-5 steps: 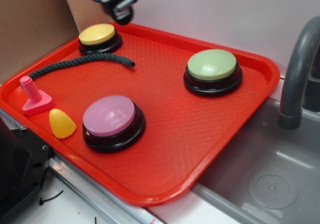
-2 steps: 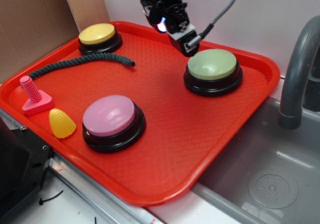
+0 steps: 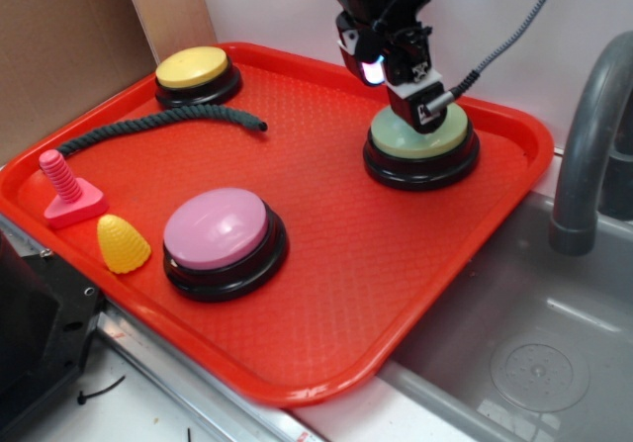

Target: Push the green button.

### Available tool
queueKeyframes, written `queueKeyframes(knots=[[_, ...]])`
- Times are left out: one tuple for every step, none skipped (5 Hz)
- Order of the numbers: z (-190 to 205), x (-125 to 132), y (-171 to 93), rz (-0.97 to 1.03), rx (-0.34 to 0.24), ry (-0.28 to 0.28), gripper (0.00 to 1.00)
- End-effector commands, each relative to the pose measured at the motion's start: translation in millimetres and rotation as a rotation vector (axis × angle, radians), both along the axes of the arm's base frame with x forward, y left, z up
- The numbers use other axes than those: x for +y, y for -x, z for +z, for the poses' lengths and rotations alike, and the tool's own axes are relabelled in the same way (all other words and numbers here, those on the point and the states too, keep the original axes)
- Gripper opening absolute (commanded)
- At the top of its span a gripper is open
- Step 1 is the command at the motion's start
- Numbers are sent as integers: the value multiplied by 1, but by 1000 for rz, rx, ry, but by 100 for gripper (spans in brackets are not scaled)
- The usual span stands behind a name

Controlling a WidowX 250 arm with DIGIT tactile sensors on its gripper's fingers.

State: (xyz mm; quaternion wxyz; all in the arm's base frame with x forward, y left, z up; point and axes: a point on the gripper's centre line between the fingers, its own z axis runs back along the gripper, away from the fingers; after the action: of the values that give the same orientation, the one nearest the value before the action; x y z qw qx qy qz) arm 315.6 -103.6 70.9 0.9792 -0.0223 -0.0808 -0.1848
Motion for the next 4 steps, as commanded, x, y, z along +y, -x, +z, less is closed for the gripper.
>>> queueKeyframes(knots=[[13,-3,-1,-32,-13,-48,100],[12,-3,7,-29,5,-47,100],[17,-6,9,-38,4,-55,100],[8,-7,10,-54,23,-48,100]])
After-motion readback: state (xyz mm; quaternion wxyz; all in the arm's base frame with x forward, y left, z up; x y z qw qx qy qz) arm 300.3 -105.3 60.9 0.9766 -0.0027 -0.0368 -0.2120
